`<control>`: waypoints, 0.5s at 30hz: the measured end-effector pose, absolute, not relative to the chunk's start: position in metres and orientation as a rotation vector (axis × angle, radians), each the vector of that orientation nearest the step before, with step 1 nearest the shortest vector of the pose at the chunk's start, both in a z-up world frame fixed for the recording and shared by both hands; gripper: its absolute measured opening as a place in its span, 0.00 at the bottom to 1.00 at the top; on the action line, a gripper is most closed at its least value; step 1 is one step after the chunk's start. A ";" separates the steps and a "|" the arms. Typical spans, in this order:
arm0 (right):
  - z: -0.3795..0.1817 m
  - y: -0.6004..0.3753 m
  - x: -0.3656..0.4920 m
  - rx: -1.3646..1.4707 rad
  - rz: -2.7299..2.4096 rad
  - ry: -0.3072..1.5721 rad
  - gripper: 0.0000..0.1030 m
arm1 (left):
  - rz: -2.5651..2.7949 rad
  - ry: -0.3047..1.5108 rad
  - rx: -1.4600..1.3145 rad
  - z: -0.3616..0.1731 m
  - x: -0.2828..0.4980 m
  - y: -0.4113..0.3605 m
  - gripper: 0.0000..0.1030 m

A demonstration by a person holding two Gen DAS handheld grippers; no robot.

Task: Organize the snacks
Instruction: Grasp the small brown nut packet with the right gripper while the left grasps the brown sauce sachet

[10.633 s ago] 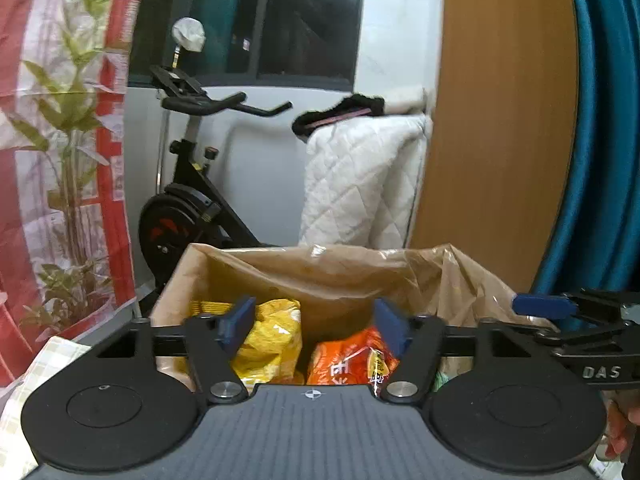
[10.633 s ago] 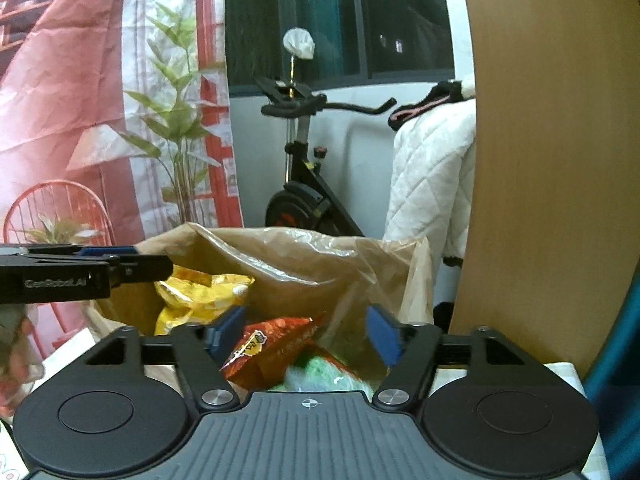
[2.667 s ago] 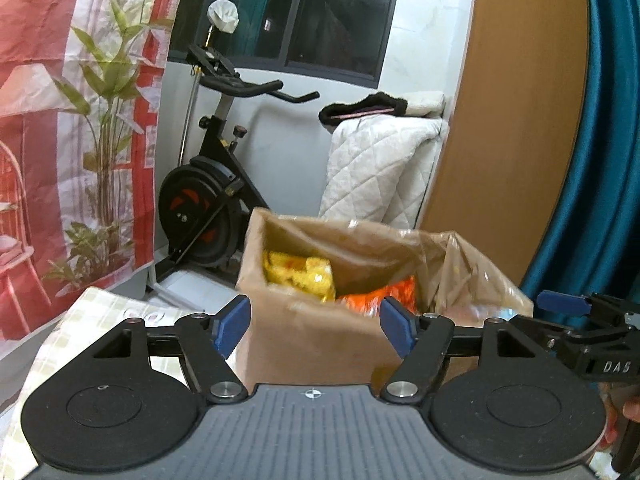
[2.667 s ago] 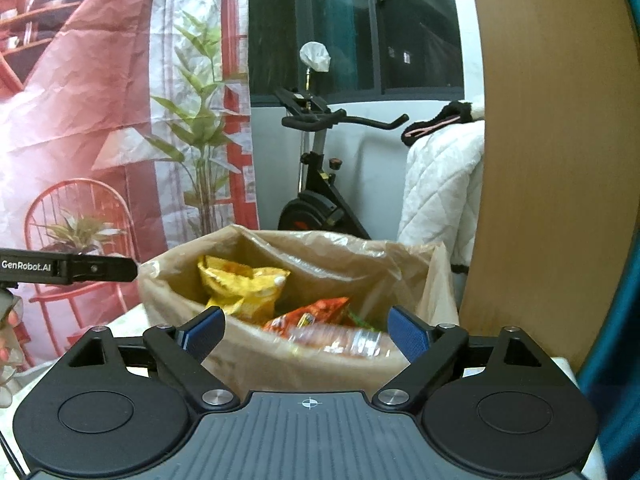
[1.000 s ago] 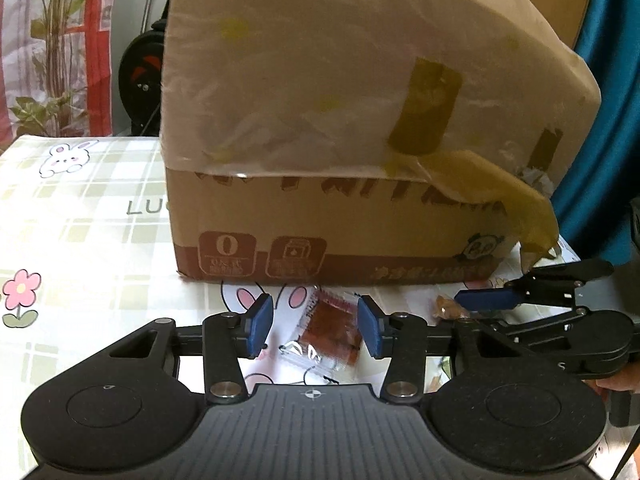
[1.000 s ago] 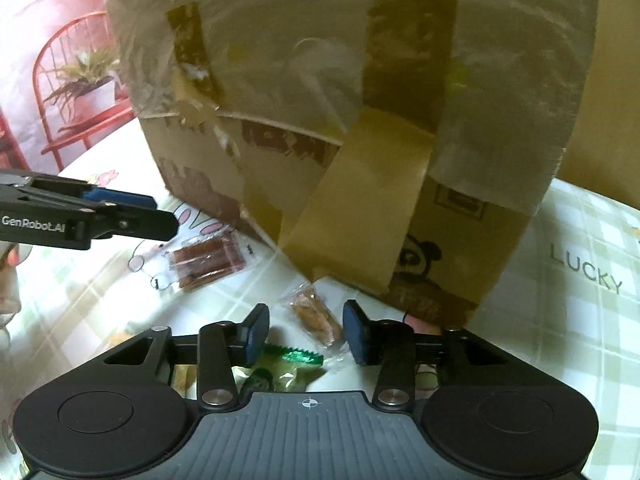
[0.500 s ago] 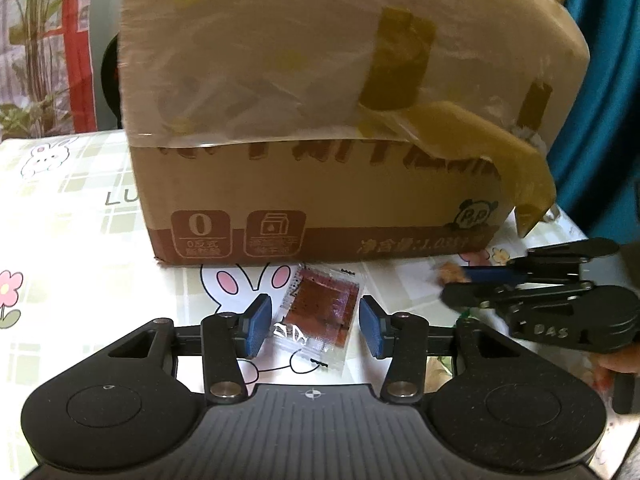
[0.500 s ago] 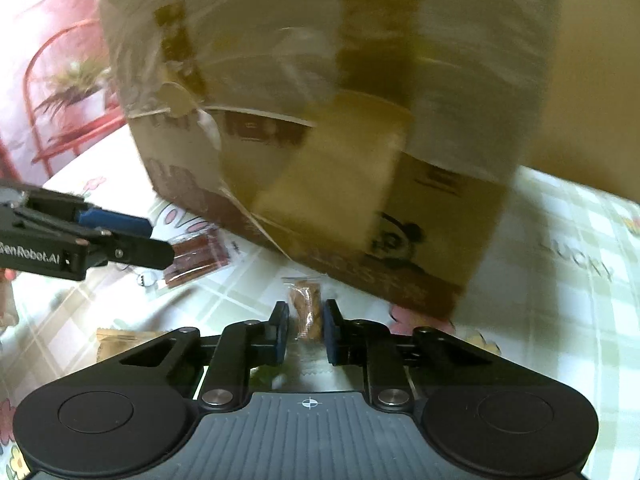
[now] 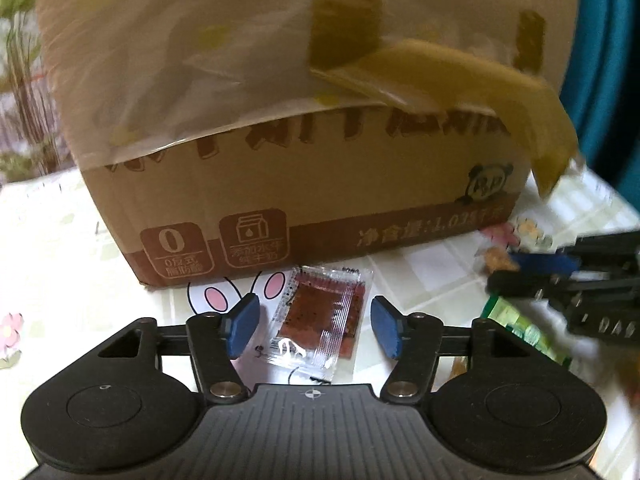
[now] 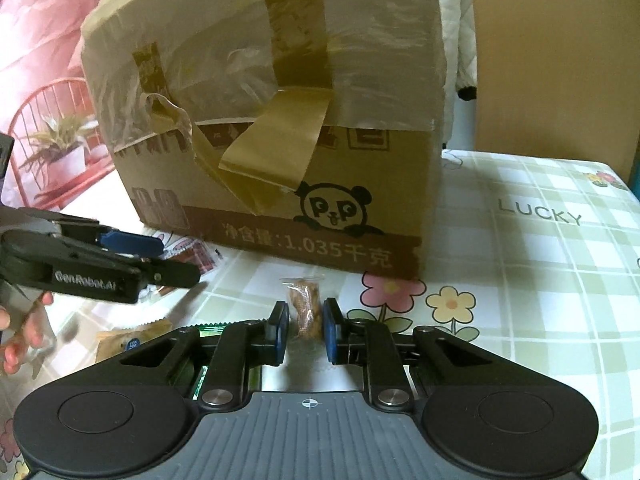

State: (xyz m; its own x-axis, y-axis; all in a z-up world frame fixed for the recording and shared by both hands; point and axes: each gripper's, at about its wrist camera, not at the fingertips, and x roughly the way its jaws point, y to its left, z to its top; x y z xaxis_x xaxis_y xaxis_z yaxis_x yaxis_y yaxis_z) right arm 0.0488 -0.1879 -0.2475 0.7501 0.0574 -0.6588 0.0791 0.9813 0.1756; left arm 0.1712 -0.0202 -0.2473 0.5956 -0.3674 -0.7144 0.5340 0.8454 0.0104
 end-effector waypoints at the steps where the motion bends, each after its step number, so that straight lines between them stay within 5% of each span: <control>1: -0.248 -0.188 0.049 0.199 -0.013 0.722 0.17 | -0.531 0.768 0.231 -0.246 0.169 -0.018 0.56; 6: -0.248 -0.185 0.044 0.171 -0.017 0.714 0.17 | -0.498 0.776 0.186 -0.246 0.165 -0.012 0.42; 15: -0.248 -0.181 0.045 0.154 -0.013 0.708 0.18 | -0.408 0.799 -0.007 -0.244 0.143 0.024 0.40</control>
